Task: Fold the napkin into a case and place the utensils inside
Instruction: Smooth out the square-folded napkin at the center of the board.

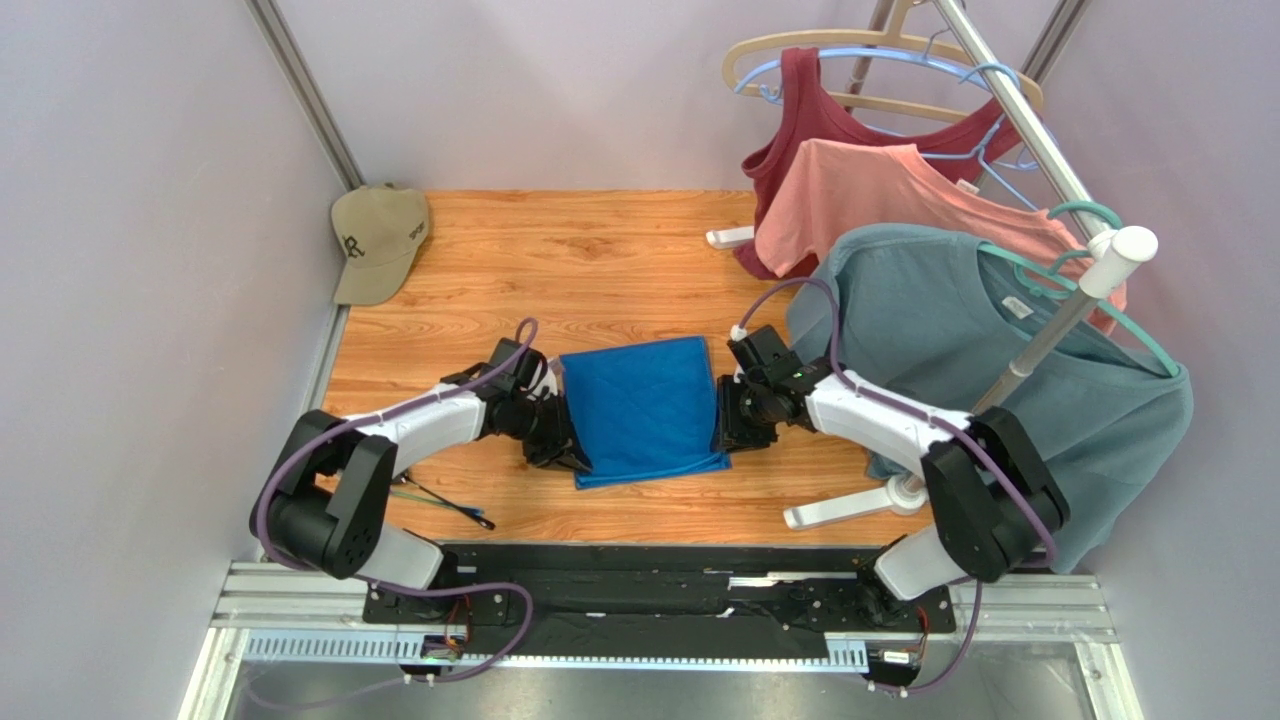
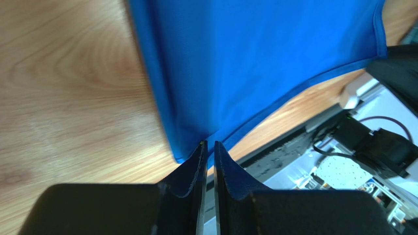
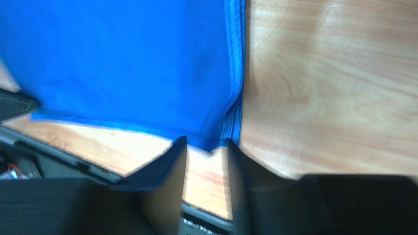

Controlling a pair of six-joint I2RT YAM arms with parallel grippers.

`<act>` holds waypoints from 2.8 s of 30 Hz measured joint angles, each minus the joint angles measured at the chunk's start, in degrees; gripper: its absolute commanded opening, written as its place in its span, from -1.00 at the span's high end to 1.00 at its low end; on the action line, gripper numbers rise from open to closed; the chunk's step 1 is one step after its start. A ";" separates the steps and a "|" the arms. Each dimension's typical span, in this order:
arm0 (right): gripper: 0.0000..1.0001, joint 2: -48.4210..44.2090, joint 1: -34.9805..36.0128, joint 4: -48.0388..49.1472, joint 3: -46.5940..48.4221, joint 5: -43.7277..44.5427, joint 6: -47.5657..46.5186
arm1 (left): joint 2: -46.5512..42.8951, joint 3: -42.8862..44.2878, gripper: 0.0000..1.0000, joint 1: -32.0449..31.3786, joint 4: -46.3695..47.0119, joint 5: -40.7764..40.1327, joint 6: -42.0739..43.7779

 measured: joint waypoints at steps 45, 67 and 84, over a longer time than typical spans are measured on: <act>0.26 0.07 0.00 -0.85 -1.49 -2.01 -3.52 | -5.05 -3.65 -0.26 0.07 -6.21 -5.66 0.83; 0.66 -1.64 -0.02 1.64 -6.05 -7.78 -1.55 | -6.54 -8.74 0.93 -0.13 0.59 -5.33 -1.27; 0.53 -2.71 -0.02 -0.17 -5.55 -7.80 -1.73 | -20.06 -3.08 0.43 -0.11 -11.39 -11.52 0.42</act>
